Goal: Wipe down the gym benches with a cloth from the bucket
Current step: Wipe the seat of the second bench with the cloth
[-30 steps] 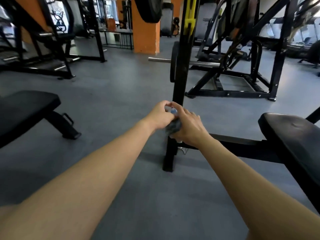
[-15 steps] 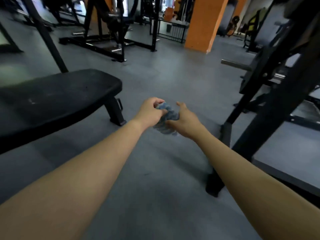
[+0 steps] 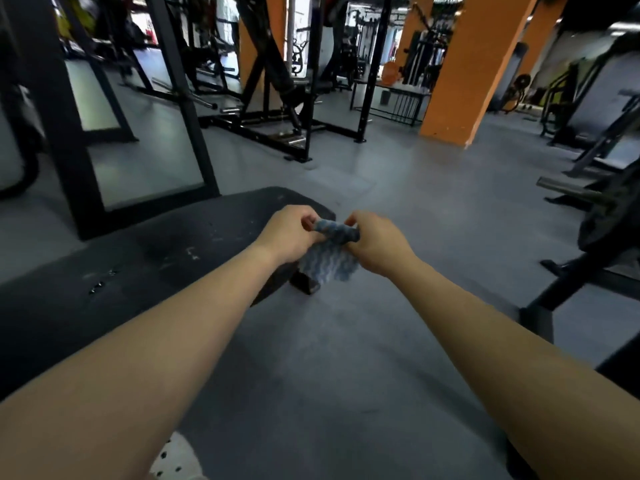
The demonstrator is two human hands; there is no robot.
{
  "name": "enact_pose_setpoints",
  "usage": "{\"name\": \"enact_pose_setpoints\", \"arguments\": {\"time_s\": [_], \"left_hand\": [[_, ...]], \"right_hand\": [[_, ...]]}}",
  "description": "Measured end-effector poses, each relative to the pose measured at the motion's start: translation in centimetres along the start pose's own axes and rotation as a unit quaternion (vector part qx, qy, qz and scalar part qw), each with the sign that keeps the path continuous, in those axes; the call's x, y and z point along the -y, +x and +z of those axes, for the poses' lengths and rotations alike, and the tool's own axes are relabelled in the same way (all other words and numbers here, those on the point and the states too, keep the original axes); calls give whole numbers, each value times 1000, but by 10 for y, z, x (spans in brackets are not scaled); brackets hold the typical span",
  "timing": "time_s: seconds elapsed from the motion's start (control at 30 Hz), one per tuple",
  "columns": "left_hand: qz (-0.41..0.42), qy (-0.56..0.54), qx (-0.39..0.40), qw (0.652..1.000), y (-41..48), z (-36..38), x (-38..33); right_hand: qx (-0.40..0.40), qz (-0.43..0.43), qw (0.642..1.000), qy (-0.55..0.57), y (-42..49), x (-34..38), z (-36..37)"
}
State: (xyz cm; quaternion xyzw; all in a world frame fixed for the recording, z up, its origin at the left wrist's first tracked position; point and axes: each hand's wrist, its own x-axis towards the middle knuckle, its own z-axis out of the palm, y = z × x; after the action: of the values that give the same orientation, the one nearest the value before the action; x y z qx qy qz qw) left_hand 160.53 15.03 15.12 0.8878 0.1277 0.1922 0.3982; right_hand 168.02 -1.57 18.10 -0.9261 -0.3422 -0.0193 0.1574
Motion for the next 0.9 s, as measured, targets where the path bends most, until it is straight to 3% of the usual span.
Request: {"name": "enact_pose_setpoints", "arguments": {"time_s": [0.1, 0.4, 0.63, 0.9], "left_hand": [[1, 9, -7, 1000, 15, -5, 21], [-38, 13, -58, 997, 73, 14, 89], [1, 190, -25, 981, 114, 15, 109], [32, 322, 9, 946, 136, 16, 97]], "right_hand": [[13, -16, 1000, -2, 22, 15, 17], [47, 48, 977, 204, 115, 7, 75], [12, 111, 979, 172, 174, -35, 75], [-116, 14, 984, 137, 228, -50, 62]]}}
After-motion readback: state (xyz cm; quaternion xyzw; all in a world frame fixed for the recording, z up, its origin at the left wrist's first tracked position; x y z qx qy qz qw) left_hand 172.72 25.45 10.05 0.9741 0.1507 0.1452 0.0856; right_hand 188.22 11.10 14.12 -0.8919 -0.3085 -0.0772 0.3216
